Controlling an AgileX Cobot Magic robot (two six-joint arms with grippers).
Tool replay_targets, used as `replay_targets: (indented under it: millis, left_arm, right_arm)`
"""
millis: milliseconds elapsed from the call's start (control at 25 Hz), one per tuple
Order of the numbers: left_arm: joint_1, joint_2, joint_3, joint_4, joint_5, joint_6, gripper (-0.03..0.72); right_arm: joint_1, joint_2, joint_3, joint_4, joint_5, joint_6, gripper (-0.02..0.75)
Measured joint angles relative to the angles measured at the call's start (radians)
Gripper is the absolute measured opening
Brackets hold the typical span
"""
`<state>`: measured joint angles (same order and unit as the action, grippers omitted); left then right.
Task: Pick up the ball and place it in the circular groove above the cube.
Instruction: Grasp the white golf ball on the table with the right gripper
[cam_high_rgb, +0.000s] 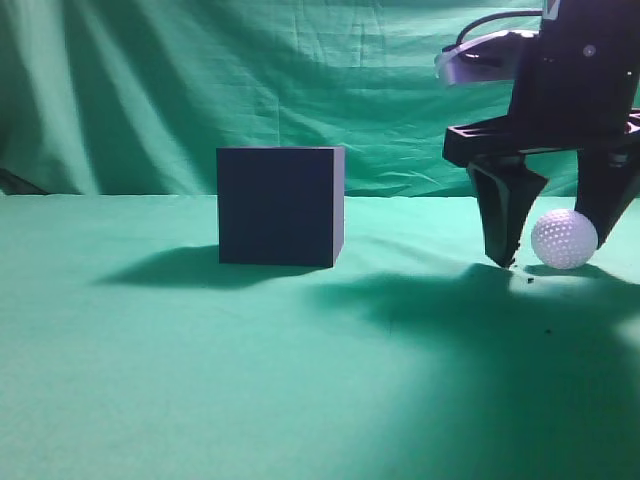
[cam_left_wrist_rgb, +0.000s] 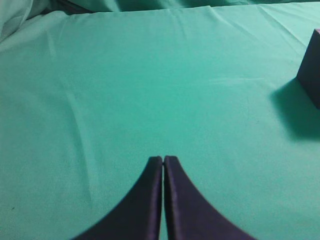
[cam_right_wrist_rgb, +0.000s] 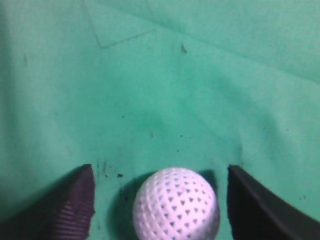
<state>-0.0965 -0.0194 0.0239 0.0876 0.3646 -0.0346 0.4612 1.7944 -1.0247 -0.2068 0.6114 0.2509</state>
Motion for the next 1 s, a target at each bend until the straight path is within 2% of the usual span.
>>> replay_targets:
  millis: [200,240,480,680,800,1000]
  left_arm:
    - [0.000,0.000,0.000,0.000,0.000,0.000,0.000]
    - [0.000,0.000,0.000,0.000,0.000,0.000,0.000]
    - [0.000,0.000,0.000,0.000,0.000,0.000,0.000]
    - [0.000,0.000,0.000,0.000,0.000,0.000,0.000]
    - [0.000,0.000,0.000,0.000,0.000,0.000,0.000]
    - [0.000,0.000,0.000,0.000,0.000,0.000,0.000]
  right_arm:
    - [0.000,0.002,0.000,-0.010,0.000,0.036,0.323]
    - [0.000,0.002,0.000,-0.011,0.000,0.041,0.309]
    - [0.000,0.002,-0.026,-0.014,0.037,0.048,0.321]
    - [0.000,-0.018,-0.174,0.016,0.159,0.033,0.321]
    - [0.000,-0.066,-0.283,0.110,0.214,-0.024,0.321]
    - [0.015,-0.092,-0.416,0.413,0.278,-0.259,0.321]
